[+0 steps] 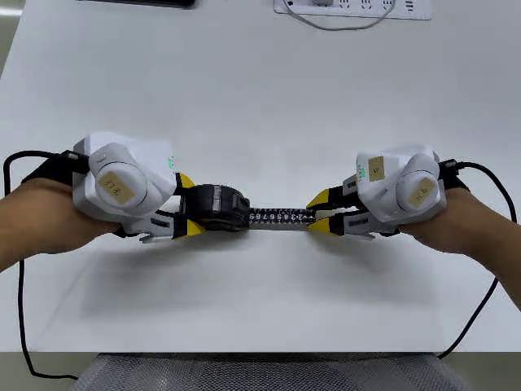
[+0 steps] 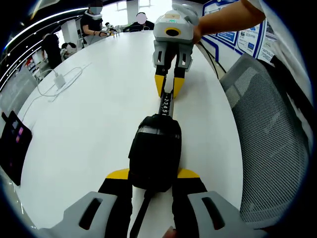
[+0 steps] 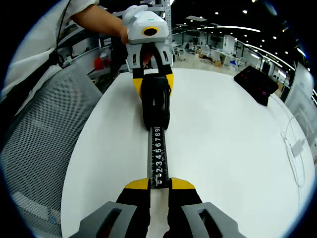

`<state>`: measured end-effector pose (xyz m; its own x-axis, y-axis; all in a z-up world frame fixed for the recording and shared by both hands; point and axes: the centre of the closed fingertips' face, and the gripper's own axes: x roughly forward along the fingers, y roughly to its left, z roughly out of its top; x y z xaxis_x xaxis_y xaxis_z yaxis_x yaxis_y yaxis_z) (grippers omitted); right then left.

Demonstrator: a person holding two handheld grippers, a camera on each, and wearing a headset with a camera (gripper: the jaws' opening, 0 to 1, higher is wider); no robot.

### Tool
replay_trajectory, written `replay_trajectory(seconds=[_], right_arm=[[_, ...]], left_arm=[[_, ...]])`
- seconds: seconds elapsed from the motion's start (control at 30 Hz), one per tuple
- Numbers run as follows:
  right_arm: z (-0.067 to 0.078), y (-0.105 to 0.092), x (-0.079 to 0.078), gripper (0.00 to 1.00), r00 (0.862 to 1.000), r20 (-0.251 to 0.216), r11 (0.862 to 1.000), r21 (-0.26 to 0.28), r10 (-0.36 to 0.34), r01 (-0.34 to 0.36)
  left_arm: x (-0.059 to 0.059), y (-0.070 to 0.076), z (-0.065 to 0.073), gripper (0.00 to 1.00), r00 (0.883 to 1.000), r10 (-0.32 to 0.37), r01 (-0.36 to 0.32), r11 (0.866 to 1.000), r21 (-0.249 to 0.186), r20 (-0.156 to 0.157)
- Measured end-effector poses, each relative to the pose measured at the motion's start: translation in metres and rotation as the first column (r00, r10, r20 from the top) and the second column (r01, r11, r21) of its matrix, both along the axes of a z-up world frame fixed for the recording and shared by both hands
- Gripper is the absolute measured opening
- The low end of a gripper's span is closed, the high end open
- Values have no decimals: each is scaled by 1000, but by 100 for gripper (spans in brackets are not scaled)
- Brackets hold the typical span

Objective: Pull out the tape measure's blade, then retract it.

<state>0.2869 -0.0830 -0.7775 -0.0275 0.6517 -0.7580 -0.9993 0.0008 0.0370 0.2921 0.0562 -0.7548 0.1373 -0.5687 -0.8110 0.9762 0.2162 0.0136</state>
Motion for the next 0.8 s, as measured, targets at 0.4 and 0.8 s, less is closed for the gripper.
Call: replay_trajectory(seconds=[0.4,0.8], right_arm=[[3,-9,0,9,1000,2,1000,-31,2,-2],[3,-21,0,9,1000,-1,999,-52,-4,4]], left_arm=[[0,0,0,25,1000,5,-5,1000,0,-2],[0,0,0,25,1000,3,-3,1000,0,-3]])
